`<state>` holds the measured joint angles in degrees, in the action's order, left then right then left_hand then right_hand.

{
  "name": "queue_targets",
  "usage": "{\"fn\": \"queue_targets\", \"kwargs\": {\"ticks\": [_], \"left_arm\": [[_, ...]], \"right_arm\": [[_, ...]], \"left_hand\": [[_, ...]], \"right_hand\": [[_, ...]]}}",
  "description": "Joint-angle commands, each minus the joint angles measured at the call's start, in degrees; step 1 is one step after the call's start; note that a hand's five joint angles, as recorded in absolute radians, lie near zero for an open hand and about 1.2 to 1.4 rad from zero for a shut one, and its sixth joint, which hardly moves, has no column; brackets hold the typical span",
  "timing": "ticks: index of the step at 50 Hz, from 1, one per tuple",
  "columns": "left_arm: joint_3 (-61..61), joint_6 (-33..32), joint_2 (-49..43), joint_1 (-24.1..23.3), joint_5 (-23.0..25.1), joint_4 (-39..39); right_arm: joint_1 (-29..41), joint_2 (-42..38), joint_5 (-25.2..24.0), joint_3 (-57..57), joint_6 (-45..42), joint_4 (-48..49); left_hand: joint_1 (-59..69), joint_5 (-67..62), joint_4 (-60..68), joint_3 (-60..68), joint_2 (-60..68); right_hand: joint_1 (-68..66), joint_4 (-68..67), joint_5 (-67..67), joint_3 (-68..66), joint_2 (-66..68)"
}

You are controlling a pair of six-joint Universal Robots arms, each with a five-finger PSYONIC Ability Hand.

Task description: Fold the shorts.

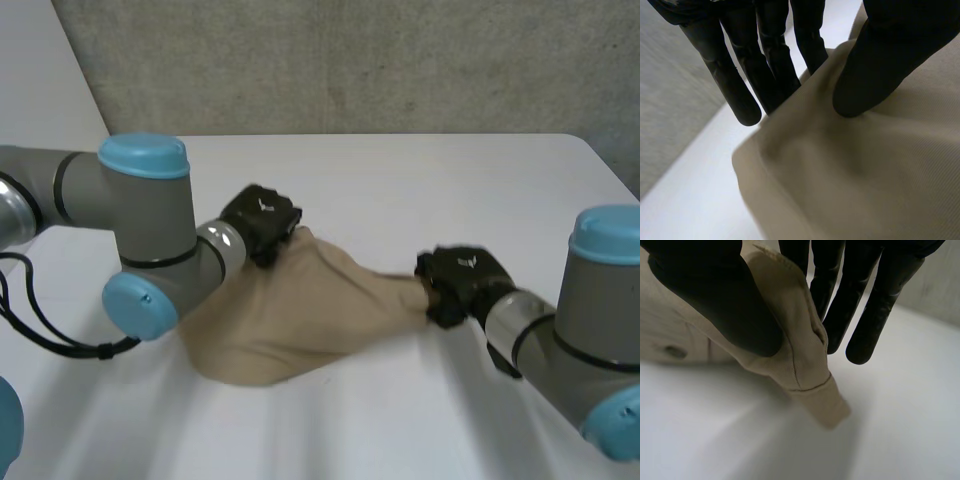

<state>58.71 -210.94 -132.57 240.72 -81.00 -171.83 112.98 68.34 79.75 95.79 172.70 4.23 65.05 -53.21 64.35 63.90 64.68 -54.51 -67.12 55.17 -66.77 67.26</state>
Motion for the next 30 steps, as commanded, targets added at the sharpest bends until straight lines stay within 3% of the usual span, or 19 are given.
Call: {"fn": "queue_targets", "kwargs": {"ticks": [1,5,7,10,13,20,30], "left_arm": [[-6.05,0.7,1.69,0.98,-7.06,-14.04],[-8.34,0.61,5.91,1.16,-11.81,-27.31],[-8.43,0.7,8.62,1.24,-13.13,-34.67],[-7.91,0.96,10.66,1.07,-13.66,-39.98],[-5.1,2.89,13.29,0.72,-14.01,-43.5],[10.18,7.73,20.15,0.72,-14.28,-44.03],[41.12,8.0,23.84,-0.6,-16.04,-42.8]], "right_arm": [[0.49,0.3,0.66,-12.36,-4.64,6.14],[0.58,1.26,4.26,-20.45,-10.35,12.71],[0.75,1.97,6.02,-23.01,-14.39,20.62],[1.8,3.1,8.22,-24.42,-18.17,31.84],[3.04,3.99,9.02,-25.3,-19.67,36.72],[4.97,3.73,8.75,-24.16,-20.73,31.91],[5.33,1.36,9.37,-12.92,-21.52,8.97]], "left_hand": [[14.95,-16.79,15.65,16.1,15.32],[14.95,-16.79,15.65,16.1,15.32],[14.95,-16.79,15.65,16.1,15.32],[14.95,-16.79,15.65,16.1,15.32],[14.95,-16.79,15.65,16.1,15.32],[14.95,-16.79,15.65,16.1,15.32],[14.95,-16.79,15.65,16.1,15.32]], "right_hand": [[-25.49,-12.88,14.83,-13.23,12.74],[-25.49,-12.88,14.83,-13.23,12.74],[-25.49,-12.88,14.83,-13.23,12.74],[-25.49,-12.88,14.83,-13.23,12.74],[-25.49,-12.88,14.83,-13.23,12.74],[-25.49,-12.88,14.83,-13.23,12.74],[-25.49,-12.88,14.83,-13.23,12.74]]}}
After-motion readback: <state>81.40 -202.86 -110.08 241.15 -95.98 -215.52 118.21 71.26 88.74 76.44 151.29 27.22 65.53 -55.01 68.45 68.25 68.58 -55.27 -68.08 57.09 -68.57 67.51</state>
